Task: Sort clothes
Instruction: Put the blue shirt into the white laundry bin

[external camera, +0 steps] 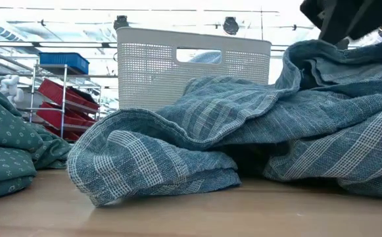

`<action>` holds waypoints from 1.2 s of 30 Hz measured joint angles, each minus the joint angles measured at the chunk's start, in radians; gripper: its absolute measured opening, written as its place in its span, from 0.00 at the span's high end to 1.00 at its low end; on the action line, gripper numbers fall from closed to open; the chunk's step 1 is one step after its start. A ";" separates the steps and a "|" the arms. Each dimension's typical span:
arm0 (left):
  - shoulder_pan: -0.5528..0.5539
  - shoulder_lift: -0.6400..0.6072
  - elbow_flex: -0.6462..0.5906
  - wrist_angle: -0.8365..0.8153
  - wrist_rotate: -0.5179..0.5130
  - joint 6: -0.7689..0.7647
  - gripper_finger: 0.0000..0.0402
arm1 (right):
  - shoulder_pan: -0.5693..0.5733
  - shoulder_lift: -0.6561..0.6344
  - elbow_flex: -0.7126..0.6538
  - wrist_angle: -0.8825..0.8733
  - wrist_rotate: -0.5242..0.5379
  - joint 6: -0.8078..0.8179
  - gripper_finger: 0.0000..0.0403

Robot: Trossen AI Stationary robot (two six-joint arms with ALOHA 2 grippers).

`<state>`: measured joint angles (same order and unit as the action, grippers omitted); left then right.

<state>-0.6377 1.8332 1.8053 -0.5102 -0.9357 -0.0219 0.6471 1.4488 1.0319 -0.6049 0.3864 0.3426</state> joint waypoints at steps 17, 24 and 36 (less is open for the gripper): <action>0.009 0.000 0.000 -0.012 0.073 -0.001 0.98 | 0.015 0.127 0.263 -0.290 0.317 0.011 0.99; -0.009 0.000 0.000 -0.016 0.065 0.002 0.98 | 0.098 0.125 0.677 -0.522 0.452 -0.069 1.00; -0.057 0.000 0.000 -0.031 -0.054 0.003 0.98 | 0.187 0.123 1.295 -0.252 0.532 -0.562 1.00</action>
<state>-0.6948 1.8328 1.8053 -0.5411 -0.9897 -0.0189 0.8339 1.5715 2.3271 -0.8573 0.9188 -0.2195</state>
